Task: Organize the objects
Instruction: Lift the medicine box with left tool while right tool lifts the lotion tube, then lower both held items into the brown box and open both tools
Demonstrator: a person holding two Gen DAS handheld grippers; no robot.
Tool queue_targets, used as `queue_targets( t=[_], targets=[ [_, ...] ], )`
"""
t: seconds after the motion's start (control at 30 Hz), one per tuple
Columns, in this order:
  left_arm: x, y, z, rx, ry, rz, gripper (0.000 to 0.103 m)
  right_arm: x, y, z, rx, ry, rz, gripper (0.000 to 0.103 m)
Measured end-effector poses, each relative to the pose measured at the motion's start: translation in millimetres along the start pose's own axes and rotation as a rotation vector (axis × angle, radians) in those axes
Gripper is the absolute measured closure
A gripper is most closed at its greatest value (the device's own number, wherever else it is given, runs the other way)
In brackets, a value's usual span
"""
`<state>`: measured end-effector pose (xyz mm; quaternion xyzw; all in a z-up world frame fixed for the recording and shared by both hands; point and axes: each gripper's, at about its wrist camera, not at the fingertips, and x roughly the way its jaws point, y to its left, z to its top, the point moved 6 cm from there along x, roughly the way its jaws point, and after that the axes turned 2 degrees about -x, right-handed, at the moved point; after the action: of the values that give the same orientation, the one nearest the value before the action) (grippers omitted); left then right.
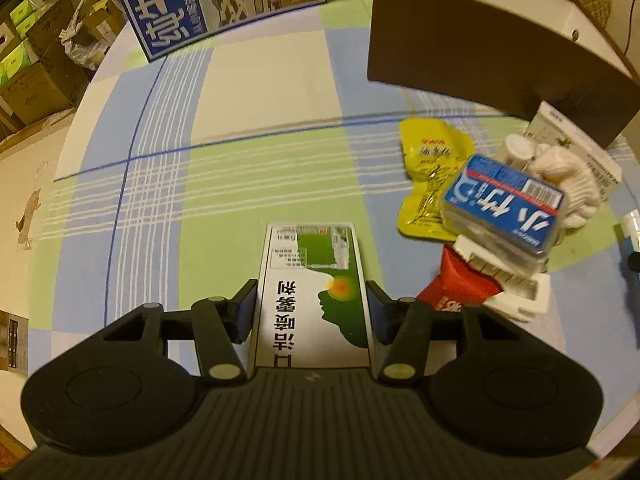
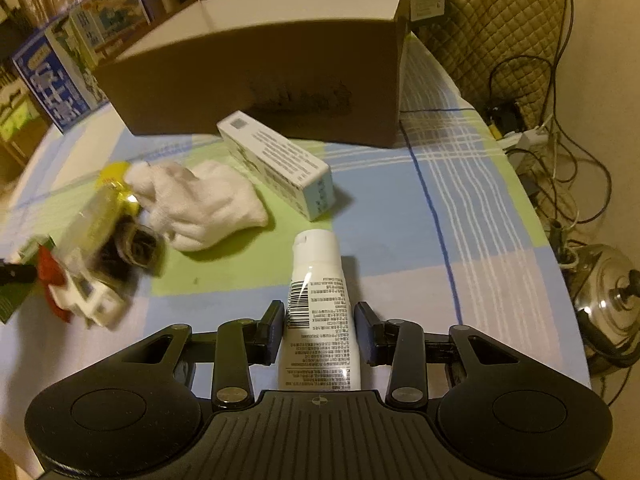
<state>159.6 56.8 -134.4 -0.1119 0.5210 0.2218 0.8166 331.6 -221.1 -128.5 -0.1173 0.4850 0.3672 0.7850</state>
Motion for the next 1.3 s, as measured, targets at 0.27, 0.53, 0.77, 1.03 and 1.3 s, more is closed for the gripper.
queue_targets(
  t=[0.27,0.53,0.77,1.03,1.3],
  targets=[
    [-28.9,-7.8,26.9,0.035,-0.074,-0.072,0.052,-28.0,16.0,24.3,0.083,-0.066,0.074,0.068],
    [-54.2,-32.1,73.3,0.116,-0.168,-0.141,0.052,-46.2,26.2,53.9,0.123,-0.129,0.113,0.068],
    [-61.0,-61.9,115.9,0.170,-0.230,-0.194,0.052,-48.3,31.8,96.6,0.115,-0.174,0.153,0.068],
    [-55.9,-98.2,171.9,0.195,-0.287,-0.238,0.052,-38.9,34.9,164.6,0.107,-0.226,0.204,0.068],
    [-31.2,-130.9,222.1,0.222,-0.290,-0.246,0.052,-14.0,24.6,223.8,0.108,-0.251,0.188,0.068]
  ],
)
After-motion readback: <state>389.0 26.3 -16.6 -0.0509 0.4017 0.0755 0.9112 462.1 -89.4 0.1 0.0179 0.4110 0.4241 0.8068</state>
